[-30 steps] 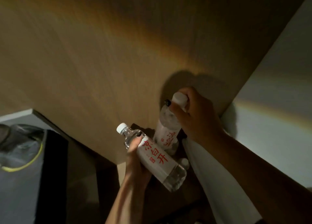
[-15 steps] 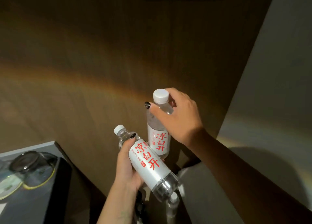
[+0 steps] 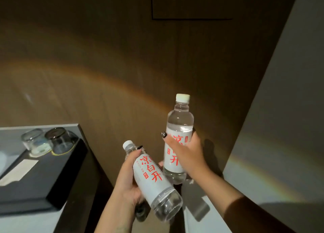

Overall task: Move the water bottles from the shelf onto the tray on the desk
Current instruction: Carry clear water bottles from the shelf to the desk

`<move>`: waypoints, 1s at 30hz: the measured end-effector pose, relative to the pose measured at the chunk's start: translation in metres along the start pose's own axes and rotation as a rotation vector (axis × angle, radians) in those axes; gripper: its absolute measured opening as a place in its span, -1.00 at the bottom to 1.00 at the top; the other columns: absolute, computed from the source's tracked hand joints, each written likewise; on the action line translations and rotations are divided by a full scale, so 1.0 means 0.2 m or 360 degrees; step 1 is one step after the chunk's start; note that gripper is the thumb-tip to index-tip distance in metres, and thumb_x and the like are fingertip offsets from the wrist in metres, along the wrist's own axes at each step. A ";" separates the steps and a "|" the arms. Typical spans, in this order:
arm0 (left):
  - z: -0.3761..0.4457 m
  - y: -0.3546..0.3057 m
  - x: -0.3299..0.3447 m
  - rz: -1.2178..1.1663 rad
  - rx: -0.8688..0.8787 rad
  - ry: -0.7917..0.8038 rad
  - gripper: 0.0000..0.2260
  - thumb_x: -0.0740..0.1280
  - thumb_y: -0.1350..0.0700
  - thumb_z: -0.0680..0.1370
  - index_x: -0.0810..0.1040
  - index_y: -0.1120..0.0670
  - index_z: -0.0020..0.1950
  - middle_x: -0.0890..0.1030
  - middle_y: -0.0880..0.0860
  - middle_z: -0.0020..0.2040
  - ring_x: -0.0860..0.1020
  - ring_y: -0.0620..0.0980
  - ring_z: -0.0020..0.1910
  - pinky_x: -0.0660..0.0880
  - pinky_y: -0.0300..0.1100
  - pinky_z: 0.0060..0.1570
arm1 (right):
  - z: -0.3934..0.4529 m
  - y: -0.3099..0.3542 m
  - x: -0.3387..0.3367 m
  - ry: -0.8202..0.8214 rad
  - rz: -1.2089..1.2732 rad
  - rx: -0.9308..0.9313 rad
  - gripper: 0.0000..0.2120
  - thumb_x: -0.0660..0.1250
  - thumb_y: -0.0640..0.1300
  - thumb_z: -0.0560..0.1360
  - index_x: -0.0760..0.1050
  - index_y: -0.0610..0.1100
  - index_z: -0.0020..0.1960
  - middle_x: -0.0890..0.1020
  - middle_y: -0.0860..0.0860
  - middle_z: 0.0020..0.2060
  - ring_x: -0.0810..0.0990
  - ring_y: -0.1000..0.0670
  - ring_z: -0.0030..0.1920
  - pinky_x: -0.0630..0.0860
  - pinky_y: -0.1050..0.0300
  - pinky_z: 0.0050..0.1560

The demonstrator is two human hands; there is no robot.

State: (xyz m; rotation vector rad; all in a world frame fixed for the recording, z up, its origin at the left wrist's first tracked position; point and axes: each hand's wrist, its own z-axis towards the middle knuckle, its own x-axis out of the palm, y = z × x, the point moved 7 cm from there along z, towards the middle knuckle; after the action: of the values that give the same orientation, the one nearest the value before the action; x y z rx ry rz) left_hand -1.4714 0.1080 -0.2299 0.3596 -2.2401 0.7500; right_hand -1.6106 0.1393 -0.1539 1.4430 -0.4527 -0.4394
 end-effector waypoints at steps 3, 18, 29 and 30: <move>-0.07 0.03 -0.11 -0.0096 0.0082 -0.0183 -0.66 0.48 0.02 0.34 0.49 0.12 0.00 0.60 0.21 -0.22 0.61 0.20 -0.24 0.53 0.11 0.04 | -0.05 -0.05 -0.04 0.0027 0.0032 0.0111 -0.76 0.49 -0.08 0.35 0.44 -0.02 -0.09 0.65 -0.02 -0.19 0.66 0.03 -0.22 0.55 0.18 -0.25; -0.56 -0.01 -0.67 -0.0284 0.0431 -0.0376 -0.71 0.44 0.11 0.38 0.50 0.17 0.03 0.58 0.22 -0.23 0.56 0.12 -0.30 0.57 -0.04 -0.25 | -0.51 -0.47 0.40 0.0962 0.0498 0.1217 -0.49 0.38 -0.12 0.27 0.49 -0.27 0.19 0.68 -0.25 -0.03 0.68 -0.15 -0.21 0.61 0.01 -0.26; -1.07 -0.12 -1.31 0.0060 0.0628 -0.0797 -0.49 0.46 0.31 0.25 0.44 0.23 0.18 0.56 0.26 -0.28 0.56 0.17 -0.39 0.56 0.01 -0.33 | -1.04 -0.61 1.07 0.1356 -0.0079 0.1185 -0.67 0.37 -0.31 0.40 0.45 -0.27 0.15 0.64 -0.22 -0.24 0.63 -0.17 -0.33 0.60 0.02 -0.27; -1.13 -0.14 -1.37 0.0072 0.0664 -0.0809 -0.44 0.48 0.31 0.23 0.43 0.21 0.20 0.56 0.28 -0.25 0.56 0.20 -0.35 0.56 0.07 -0.27 | -1.10 -0.61 1.14 0.1387 -0.0146 0.1158 -0.69 0.37 -0.32 0.40 0.46 -0.29 0.14 0.64 -0.23 -0.24 0.64 -0.16 -0.32 0.60 0.01 -0.27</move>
State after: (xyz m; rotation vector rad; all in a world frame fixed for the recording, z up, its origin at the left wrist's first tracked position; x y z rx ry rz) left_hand -1.1423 0.2321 -0.2894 0.7746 -2.5503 1.2689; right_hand -1.3019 0.1895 -0.2854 2.1800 0.1974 0.3488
